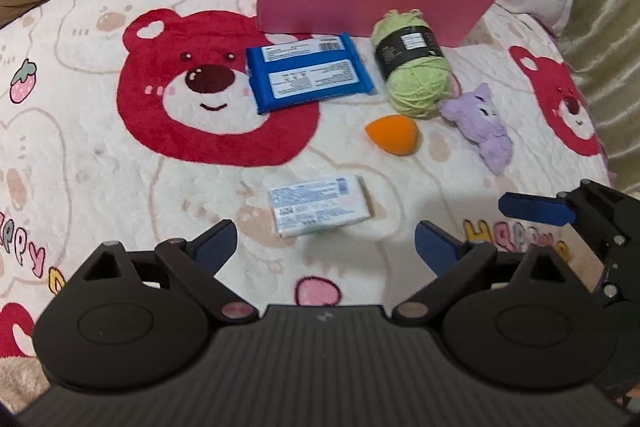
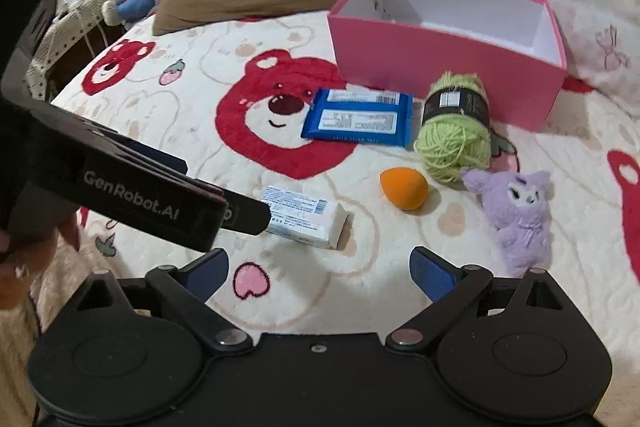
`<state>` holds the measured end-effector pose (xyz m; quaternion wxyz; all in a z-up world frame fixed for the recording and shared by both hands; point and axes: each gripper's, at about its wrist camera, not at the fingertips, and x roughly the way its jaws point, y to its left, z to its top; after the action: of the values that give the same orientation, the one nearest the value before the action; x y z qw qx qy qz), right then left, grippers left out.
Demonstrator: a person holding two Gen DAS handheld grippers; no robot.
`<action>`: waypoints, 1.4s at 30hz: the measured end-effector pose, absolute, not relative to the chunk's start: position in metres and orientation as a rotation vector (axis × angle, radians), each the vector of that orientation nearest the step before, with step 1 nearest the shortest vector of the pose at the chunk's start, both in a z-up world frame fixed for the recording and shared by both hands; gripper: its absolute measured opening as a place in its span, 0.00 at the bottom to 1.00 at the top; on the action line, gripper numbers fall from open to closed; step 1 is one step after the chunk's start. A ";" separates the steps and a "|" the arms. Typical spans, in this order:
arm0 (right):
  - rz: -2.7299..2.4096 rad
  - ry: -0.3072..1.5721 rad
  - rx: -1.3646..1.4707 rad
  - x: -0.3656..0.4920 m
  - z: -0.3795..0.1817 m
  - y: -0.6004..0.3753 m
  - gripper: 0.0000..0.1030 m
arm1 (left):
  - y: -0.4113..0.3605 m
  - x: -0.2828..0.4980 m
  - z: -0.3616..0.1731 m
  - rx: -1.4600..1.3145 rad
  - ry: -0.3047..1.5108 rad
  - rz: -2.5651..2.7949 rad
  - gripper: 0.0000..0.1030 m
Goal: Organize objects
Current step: 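Withdraw the left gripper from the box toward the white soap box, then close the left gripper on the white soap bar box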
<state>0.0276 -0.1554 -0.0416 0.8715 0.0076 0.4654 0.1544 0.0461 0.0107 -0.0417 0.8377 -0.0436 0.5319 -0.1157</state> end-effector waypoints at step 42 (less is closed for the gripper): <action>0.232 1.026 0.102 0.089 -0.125 -0.111 0.78 | 0.045 0.090 -0.121 -0.377 1.125 -0.229 0.43</action>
<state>0.0889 -0.1107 -0.1249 0.8637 0.0488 0.4893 0.1109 0.0900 0.0451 -0.1212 0.8229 -0.1770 0.5290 -0.1077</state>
